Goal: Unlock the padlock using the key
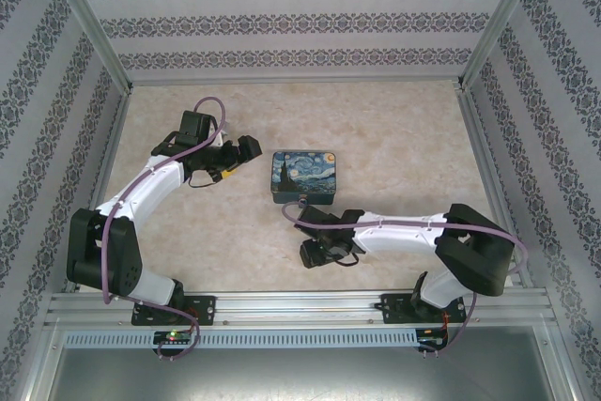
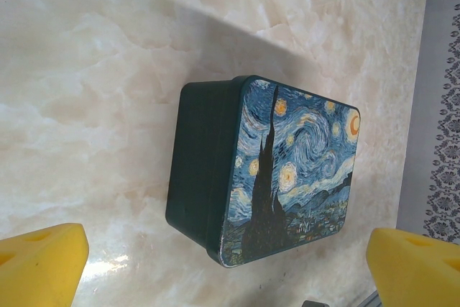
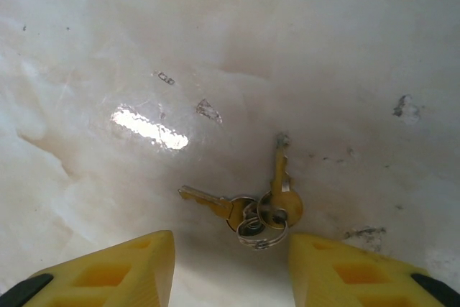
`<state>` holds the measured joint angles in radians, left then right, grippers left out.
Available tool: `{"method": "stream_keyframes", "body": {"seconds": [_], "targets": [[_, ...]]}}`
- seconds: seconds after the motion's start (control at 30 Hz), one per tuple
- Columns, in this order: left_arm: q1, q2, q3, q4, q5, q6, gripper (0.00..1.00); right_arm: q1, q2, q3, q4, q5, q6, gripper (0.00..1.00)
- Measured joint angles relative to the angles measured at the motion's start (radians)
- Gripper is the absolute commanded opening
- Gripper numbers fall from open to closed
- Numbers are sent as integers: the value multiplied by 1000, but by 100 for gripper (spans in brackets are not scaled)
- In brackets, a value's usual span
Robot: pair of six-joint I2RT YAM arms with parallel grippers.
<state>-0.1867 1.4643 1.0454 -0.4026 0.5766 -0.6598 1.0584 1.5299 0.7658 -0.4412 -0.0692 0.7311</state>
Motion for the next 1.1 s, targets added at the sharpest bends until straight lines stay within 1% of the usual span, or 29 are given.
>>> {"method": "stream_keyframes", "body": {"seconds": [0.2,0.43,0.57,0.7,0.87,1.0,1.1], "targets": [[0,1,0,0,0,0,99,5,39,50,-51,0,-1,45],[0,8,7,0,0,1,100,26,59,119,18,-10,-2,46],[0,8,7,1,0,0,99,26,34,124,7,25,35,48],[0,8,7,18,-1,-7,99,26,13,124,-14,73,135,51],[0,8,6,41,-5,-34,99,27,11,124,-40,127,291,52],[1,8,4,61,-12,-55,99,48,17,142,-90,170,408,53],[3,8,3,71,-12,-64,99,66,46,179,-114,180,481,52]]}}
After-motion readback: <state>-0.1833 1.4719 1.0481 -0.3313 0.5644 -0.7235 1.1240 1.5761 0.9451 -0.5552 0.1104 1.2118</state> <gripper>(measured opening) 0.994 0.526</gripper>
